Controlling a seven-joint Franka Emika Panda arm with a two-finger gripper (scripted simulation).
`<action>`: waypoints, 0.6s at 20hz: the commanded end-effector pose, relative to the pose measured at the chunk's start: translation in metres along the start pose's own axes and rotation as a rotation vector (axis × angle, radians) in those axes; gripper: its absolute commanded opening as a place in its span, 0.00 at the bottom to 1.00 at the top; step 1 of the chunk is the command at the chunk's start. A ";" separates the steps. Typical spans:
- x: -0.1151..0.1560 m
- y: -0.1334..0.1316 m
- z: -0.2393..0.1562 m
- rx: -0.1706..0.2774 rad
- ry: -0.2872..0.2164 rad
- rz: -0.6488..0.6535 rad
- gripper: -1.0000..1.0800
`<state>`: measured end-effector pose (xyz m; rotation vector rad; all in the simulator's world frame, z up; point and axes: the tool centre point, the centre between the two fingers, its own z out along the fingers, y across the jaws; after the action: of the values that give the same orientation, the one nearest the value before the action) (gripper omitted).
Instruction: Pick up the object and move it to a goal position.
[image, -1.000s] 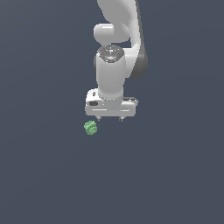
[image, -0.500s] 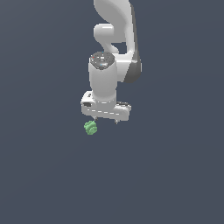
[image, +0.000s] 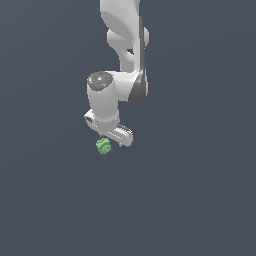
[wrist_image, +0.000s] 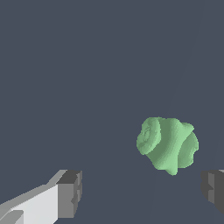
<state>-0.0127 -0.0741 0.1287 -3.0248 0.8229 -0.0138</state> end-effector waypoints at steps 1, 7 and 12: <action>0.002 0.013 0.010 -0.001 -0.002 0.094 0.96; 0.004 0.038 0.026 -0.006 -0.005 0.258 0.96; 0.005 0.050 0.034 -0.009 -0.005 0.337 0.96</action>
<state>-0.0324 -0.1168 0.0965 -2.8637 1.2880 -0.0002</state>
